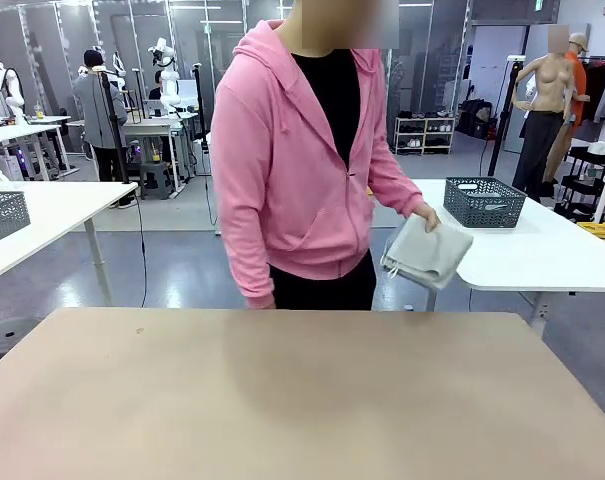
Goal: Fold the towels and place them in the basket.
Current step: Stack the folded Towel with hook on the right side of the table.
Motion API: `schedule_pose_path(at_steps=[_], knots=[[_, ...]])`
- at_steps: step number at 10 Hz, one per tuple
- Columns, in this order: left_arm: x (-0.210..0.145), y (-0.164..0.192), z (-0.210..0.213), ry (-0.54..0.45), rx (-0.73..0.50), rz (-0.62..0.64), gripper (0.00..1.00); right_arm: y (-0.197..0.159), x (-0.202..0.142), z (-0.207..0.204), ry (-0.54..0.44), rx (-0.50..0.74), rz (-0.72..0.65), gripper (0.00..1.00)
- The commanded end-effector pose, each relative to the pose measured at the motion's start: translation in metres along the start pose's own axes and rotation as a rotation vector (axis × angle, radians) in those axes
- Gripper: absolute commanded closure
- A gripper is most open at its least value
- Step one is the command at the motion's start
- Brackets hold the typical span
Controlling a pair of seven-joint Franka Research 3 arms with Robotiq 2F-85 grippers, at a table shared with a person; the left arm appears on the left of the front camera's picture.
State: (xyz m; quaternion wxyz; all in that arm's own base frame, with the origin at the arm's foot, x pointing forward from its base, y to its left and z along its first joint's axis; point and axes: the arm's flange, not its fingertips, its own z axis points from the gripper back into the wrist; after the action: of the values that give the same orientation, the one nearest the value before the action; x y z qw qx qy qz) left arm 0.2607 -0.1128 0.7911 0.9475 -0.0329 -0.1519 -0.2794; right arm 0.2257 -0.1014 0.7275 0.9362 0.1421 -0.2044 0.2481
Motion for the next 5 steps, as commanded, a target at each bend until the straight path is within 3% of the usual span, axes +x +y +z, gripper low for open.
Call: schedule_pose_path(at_steps=[1,5], knots=[[-0.0015,0.0005,0.0003,-0.001,0.001,-0.019,0.0,-0.0009,0.0015,0.003,0.015,0.003,-0.012,0.0],[-0.0015,0.0005,0.0003,-0.001,0.001,-0.019,0.0,-0.0009,0.0015,0.003,0.015,0.003,-0.012,0.0]])
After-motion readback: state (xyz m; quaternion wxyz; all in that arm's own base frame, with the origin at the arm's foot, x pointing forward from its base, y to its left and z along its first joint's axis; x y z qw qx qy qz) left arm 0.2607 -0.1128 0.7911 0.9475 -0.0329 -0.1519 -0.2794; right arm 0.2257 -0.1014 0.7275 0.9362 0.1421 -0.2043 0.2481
